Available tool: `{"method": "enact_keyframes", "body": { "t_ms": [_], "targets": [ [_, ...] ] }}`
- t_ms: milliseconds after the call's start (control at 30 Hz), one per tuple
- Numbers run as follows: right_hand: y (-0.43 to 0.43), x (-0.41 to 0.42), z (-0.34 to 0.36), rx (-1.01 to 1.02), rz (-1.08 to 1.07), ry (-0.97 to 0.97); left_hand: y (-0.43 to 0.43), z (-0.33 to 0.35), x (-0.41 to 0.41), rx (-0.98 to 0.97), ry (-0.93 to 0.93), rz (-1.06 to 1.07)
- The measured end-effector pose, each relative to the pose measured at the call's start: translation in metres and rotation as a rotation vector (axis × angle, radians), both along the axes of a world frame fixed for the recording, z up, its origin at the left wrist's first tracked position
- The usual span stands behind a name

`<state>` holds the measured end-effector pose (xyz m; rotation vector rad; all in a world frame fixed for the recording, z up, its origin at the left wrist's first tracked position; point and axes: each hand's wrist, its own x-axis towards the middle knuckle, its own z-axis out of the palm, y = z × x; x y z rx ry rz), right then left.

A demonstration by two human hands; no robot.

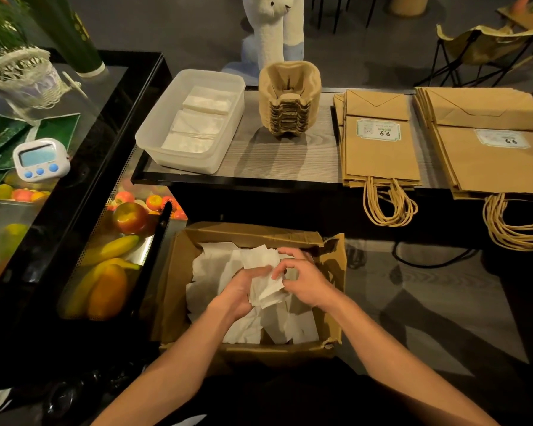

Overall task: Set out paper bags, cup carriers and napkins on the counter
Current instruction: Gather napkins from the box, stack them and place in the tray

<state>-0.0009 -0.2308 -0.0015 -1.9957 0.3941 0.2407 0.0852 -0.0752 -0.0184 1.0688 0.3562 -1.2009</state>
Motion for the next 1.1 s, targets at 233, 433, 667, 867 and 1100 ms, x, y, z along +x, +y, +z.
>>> {"method": "enact_keyframes", "body": {
  "t_ms": [233, 433, 667, 867, 1100],
  "targets": [
    [-0.005, -0.008, 0.003, -0.004, -0.1, 0.0, -0.006, -0.011, 0.003, 0.119, -0.073, 0.193],
    [0.011, -0.003, -0.009, -0.12, -0.129, -0.004, -0.013, -0.005, -0.002, 0.053, -0.084, 0.224],
    [0.012, -0.008, -0.014, -0.133, -0.274, -0.032, -0.007, -0.007, -0.003, 0.012, -0.127, 0.229],
    [0.017, -0.006, -0.016, 0.038, -0.244, -0.003, -0.008, -0.003, -0.003, 0.004, -0.086, 0.216],
    [0.012, -0.002, -0.017, 0.319, -0.431, 0.097, -0.001, 0.0, -0.001, 0.045, -0.11, 0.106]
  ]
}}
